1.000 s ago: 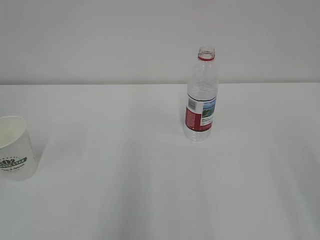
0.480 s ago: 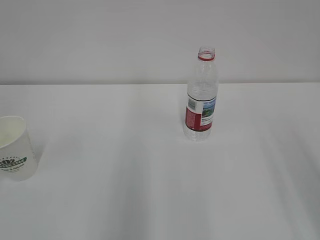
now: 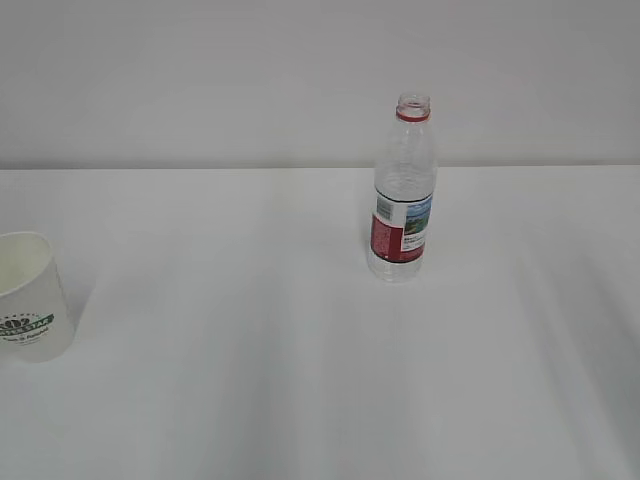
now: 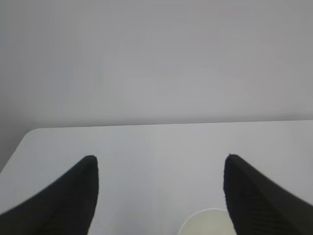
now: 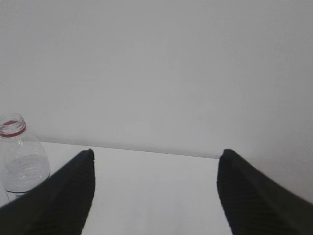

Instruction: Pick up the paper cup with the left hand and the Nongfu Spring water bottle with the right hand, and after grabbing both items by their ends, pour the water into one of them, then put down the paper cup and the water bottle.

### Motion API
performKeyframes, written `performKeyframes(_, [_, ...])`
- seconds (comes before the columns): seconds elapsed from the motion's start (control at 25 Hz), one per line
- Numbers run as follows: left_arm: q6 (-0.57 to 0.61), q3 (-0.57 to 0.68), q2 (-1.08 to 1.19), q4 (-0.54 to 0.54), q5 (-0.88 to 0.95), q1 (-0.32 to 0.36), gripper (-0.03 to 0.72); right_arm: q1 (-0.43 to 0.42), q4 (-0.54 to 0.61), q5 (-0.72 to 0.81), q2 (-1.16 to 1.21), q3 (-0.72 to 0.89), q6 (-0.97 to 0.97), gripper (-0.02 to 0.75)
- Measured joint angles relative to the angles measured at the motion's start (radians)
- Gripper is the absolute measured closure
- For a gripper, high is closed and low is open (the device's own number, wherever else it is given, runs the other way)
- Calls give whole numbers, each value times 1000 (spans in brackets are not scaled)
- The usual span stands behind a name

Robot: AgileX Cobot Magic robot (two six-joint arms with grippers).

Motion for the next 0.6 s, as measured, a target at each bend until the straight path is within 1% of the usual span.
performKeyframes(0.2, [0,0,80,-2,-14,0,109,0,0,-67,61,0,0,150])
performKeyframes(0.4, [0,0,216,-53,-33,0,109,0,-2,-186,161,0,0,150])
performKeyframes(0.48, [0,6,267,-58,-73,0,109,3,-13,-254,204,0,2,151])
performKeyframes(0.6, [0,45,331,-64,-171,0,109,33,-50,-317,273,0,11,151])
